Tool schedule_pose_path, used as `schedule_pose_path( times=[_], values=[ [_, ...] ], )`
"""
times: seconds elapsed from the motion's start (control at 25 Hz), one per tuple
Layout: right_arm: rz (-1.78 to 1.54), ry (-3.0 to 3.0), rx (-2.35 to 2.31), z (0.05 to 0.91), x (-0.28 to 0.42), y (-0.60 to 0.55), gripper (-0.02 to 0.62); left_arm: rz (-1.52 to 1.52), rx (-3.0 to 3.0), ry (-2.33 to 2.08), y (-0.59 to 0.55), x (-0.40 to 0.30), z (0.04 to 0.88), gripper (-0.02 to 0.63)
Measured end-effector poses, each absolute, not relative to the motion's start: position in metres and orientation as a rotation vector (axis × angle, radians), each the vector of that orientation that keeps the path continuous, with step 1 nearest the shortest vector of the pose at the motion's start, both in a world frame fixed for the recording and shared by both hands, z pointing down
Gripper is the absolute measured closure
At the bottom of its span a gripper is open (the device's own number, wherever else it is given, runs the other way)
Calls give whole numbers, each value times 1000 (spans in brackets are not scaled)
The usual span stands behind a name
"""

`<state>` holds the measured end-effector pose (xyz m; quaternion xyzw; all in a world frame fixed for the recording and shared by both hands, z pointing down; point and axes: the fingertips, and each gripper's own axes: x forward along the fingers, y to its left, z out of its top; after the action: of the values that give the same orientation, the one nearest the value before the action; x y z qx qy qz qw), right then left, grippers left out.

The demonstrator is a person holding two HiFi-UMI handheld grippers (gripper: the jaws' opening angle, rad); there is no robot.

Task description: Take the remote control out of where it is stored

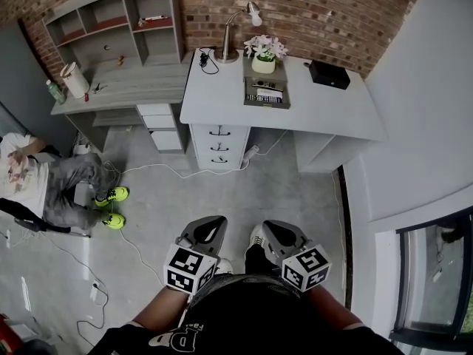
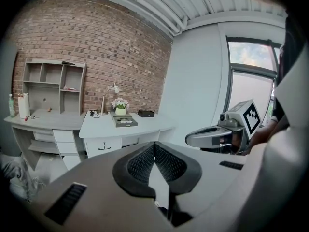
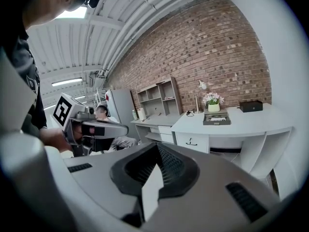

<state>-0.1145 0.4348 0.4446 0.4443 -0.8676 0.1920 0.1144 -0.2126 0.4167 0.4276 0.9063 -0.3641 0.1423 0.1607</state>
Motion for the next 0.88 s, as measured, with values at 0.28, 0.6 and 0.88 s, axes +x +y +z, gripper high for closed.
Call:
schedule_pose_path(
  times=[0.28,0.6,0.88],
  values=[
    [556,-2566,1259,441,-116,407,591,416,2559,-1069,397,-213,426,600],
    [571,-2586,1292,441,-89,360,589,402,2548,-1065,350,-190,423,600],
    [588,-2601,1320,436,-51,312,590,422,2572,-1071,304,-156,414,599]
  ],
)
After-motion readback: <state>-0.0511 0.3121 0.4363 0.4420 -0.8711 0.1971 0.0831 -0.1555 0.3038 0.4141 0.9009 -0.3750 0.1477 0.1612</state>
